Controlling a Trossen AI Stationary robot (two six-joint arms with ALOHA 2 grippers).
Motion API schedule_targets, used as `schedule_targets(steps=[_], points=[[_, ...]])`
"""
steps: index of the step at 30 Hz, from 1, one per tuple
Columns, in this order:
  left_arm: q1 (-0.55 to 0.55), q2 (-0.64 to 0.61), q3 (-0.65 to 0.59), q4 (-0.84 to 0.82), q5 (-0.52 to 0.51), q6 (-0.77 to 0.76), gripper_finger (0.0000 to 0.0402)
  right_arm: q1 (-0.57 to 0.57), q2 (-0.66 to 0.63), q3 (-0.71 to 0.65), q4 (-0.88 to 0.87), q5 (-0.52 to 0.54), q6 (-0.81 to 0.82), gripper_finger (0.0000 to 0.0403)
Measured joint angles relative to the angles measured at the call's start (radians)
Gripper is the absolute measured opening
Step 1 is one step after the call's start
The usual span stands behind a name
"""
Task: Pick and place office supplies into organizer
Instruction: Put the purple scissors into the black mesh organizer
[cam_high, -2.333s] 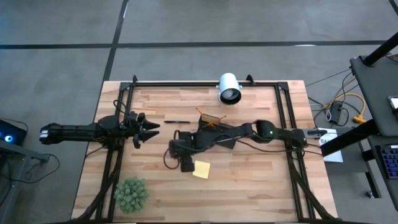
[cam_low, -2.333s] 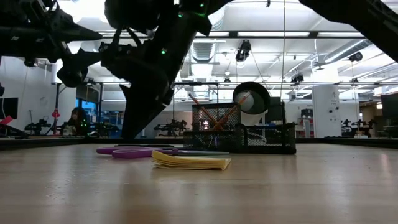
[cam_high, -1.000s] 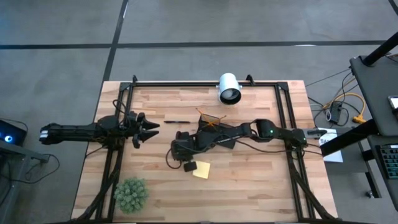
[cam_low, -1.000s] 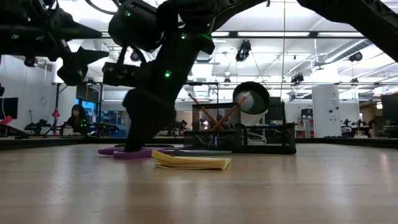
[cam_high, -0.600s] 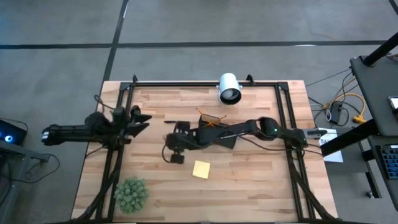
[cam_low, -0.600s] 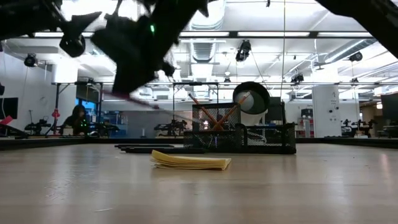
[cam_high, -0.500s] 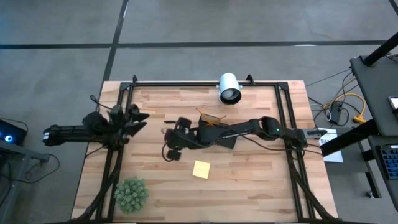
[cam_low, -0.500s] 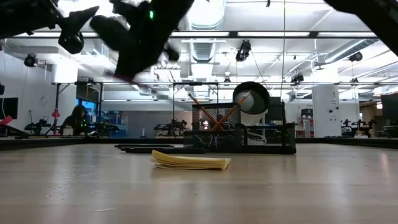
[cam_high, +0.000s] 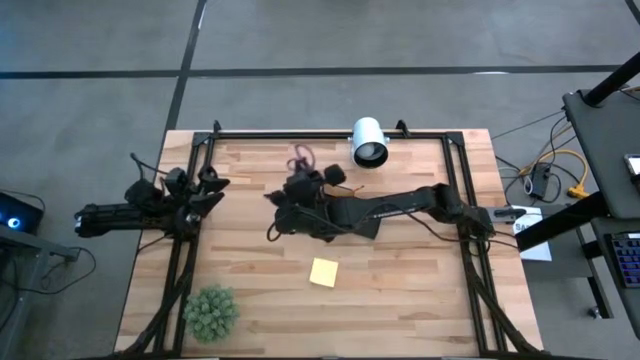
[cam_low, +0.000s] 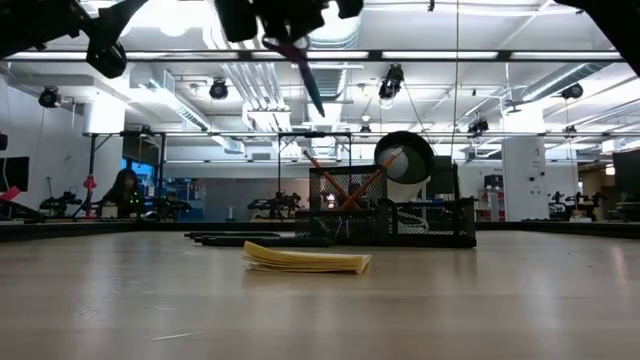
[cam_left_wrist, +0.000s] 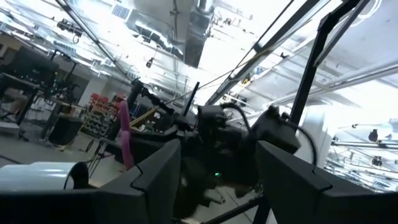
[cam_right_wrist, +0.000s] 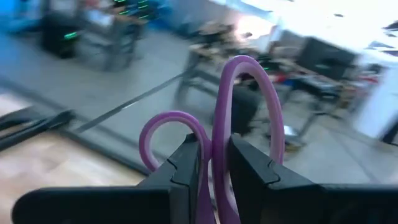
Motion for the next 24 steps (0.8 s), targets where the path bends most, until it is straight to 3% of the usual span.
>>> schedule_targets(steps=[7,11,24], points=[[0.000,-0.018,0.000,0.000,0.000,0.000,0.0195,-0.010,0.006,-0.094,-0.070,0.130,0.206,0.0056],[0.000,-0.015,-0.001,-0.002,0.000,-0.001,0.0195,-0.029,0.007,-0.161,-0.140,0.131,0.334,0.0056],[0.000,0.003,-0.001,-0.002,0.000,-0.001,0.0195,-0.081,0.007,-0.287,-0.143,0.131,0.444,0.0056]])
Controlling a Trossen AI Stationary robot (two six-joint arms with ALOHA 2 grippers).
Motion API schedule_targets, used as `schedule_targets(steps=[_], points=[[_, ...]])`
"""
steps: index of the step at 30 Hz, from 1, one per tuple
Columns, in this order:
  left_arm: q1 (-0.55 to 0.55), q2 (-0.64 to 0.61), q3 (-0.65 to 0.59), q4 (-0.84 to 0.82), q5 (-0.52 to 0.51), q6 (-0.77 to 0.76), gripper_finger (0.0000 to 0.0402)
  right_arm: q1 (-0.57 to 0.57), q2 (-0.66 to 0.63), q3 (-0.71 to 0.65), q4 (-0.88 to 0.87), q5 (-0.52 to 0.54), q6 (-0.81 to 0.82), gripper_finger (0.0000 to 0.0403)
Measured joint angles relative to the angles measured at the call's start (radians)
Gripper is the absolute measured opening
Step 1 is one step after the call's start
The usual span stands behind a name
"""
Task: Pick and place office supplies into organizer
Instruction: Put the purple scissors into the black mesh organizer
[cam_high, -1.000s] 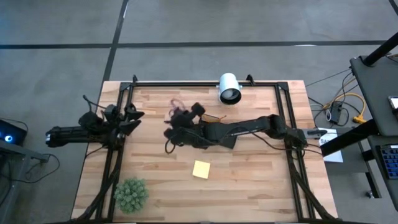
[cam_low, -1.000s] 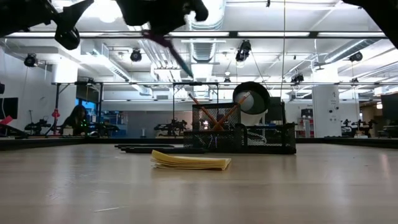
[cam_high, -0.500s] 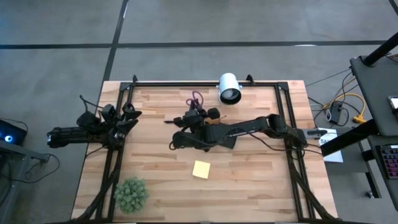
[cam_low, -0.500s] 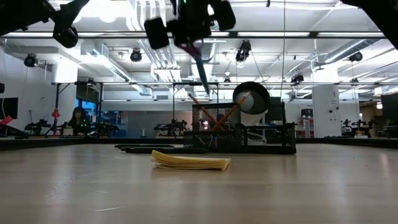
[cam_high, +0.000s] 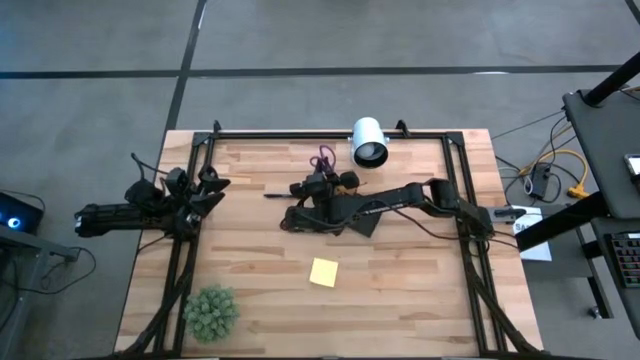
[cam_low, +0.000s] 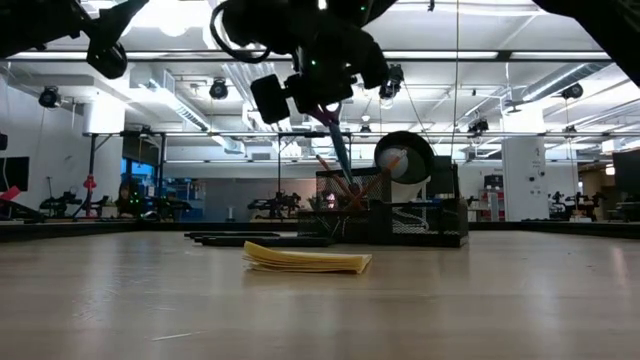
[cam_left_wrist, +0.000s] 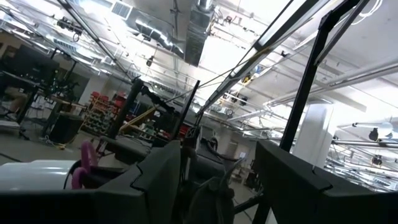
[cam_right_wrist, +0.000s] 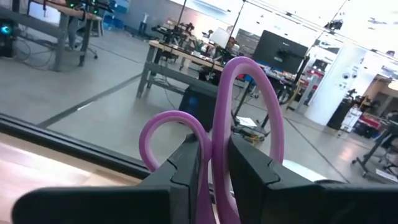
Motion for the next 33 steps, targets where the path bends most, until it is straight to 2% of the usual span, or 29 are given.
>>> schedule_targets(steps=[3,8,12,21,28,33], points=[[0.000,0.000,0.000,0.001,-0.001,0.000,0.0195,0.002,0.000,0.036,-0.011,0.000,-0.011,0.0056],[0.000,0.005,0.000,0.002,-0.040,0.000,0.0195,0.002,0.000,0.110,-0.010,0.001,-0.144,0.0057],[0.000,0.005,0.000,0.002,-0.059,0.000,0.0195,-0.018,0.000,0.104,-0.016,0.001,-0.175,0.0057],[0.000,0.006,0.000,0.001,-0.064,0.000,0.0195,-0.062,0.003,0.009,-0.010,0.001,-0.109,0.0057],[0.000,0.009,0.000,0.001,-0.065,0.000,0.0195,-0.055,0.005,-0.087,-0.010,0.000,0.020,0.0058],[0.000,0.009,0.000,0.001,-0.068,0.000,0.0195,-0.033,0.005,-0.103,-0.009,0.000,0.062,0.0087]])
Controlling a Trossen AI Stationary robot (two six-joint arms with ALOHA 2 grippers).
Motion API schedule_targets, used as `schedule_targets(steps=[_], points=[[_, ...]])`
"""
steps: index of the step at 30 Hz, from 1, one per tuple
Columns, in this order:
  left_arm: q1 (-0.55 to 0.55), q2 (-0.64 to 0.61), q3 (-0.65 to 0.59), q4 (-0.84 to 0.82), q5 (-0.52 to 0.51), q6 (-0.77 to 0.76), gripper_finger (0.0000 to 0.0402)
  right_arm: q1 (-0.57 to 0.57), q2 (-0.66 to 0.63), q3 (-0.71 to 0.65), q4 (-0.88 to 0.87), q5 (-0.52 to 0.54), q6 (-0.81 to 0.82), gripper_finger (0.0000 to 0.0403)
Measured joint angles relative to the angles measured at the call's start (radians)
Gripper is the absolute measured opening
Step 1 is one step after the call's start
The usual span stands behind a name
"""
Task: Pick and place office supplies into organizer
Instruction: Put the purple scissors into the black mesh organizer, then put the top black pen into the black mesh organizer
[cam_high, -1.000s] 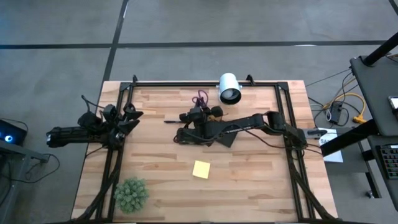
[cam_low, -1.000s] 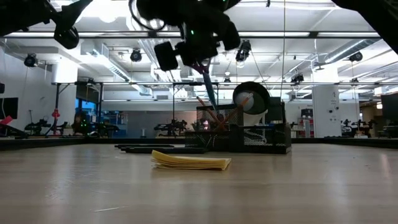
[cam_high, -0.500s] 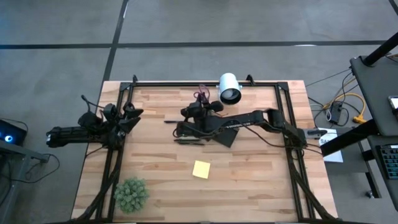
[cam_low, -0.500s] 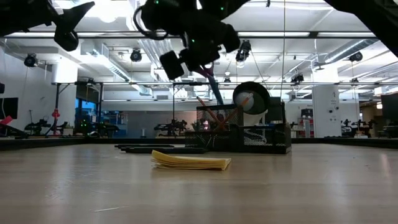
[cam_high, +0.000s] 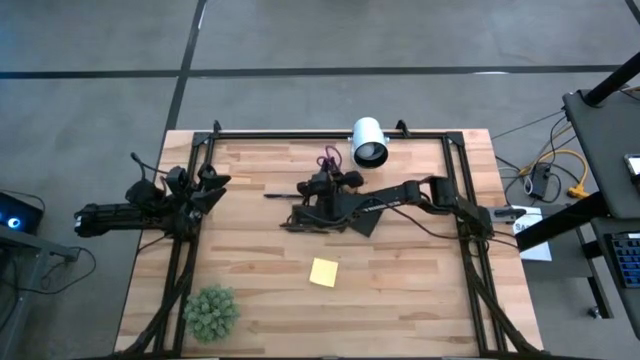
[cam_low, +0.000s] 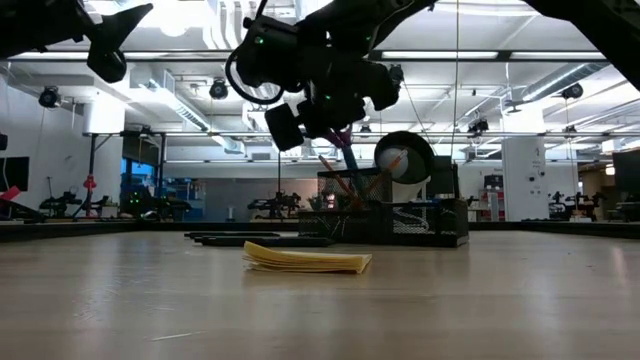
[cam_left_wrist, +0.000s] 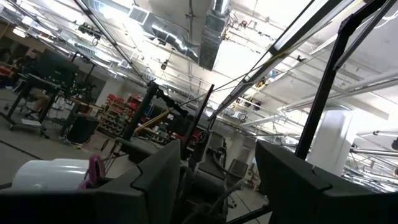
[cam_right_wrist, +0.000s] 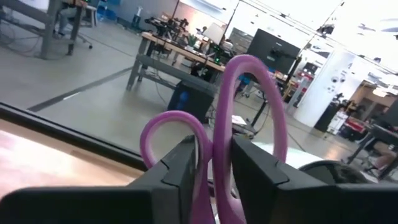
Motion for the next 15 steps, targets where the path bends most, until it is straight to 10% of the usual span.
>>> schedule_targets(steps=[15], points=[[0.000,-0.002,0.000,0.001,-0.010,-0.002,0.0195,0.094,-0.003,0.014,0.000,-0.184,0.007,0.0157]])
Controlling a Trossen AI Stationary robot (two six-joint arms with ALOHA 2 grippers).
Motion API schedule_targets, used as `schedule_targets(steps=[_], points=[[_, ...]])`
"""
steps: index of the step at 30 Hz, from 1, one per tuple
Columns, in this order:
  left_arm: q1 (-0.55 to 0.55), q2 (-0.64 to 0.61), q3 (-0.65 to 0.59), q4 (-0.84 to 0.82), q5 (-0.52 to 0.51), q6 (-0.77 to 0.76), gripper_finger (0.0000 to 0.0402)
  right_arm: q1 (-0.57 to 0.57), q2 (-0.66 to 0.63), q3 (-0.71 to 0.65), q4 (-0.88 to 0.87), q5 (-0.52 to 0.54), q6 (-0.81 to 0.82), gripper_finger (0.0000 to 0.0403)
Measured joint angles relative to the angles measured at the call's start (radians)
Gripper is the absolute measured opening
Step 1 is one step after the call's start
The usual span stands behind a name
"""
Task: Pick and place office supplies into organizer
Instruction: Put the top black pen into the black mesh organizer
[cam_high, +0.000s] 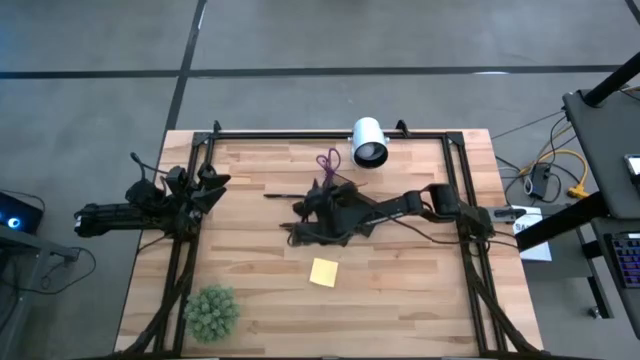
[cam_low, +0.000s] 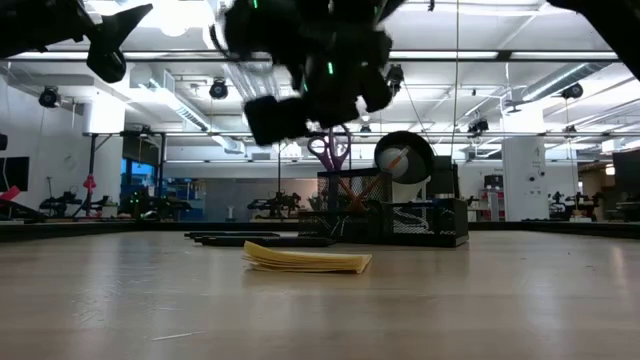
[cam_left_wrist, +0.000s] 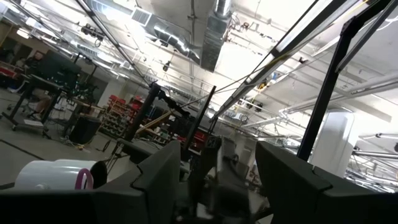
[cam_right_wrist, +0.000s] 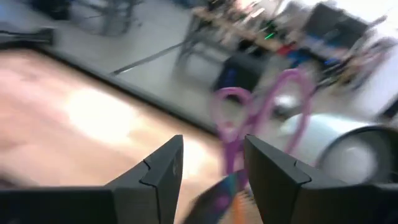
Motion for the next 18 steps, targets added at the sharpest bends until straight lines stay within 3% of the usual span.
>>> schedule_targets(steps=[2,4,10,12,18], points=[[0.000,0.000,0.000,0.002,0.000,-0.001,0.0195,0.020,-0.007,0.044,0.004,-0.106,-0.001,0.0156],[0.000,-0.001,0.000,0.005,0.000,-0.008,0.0195,0.032,-0.011,0.084,0.011,-0.295,-0.067,0.0154],[0.000,0.000,0.000,0.004,0.000,-0.125,0.0195,0.003,-0.007,0.095,0.132,-1.152,-0.416,0.0142],[0.000,0.002,-0.001,-0.004,0.000,-0.188,0.0195,-0.020,-0.007,0.095,0.126,-1.241,-0.434,0.0137],[0.000,0.000,-0.026,-0.010,0.007,-0.230,0.0195,-0.121,-0.006,0.174,0.092,-1.325,-0.635,0.0136]])
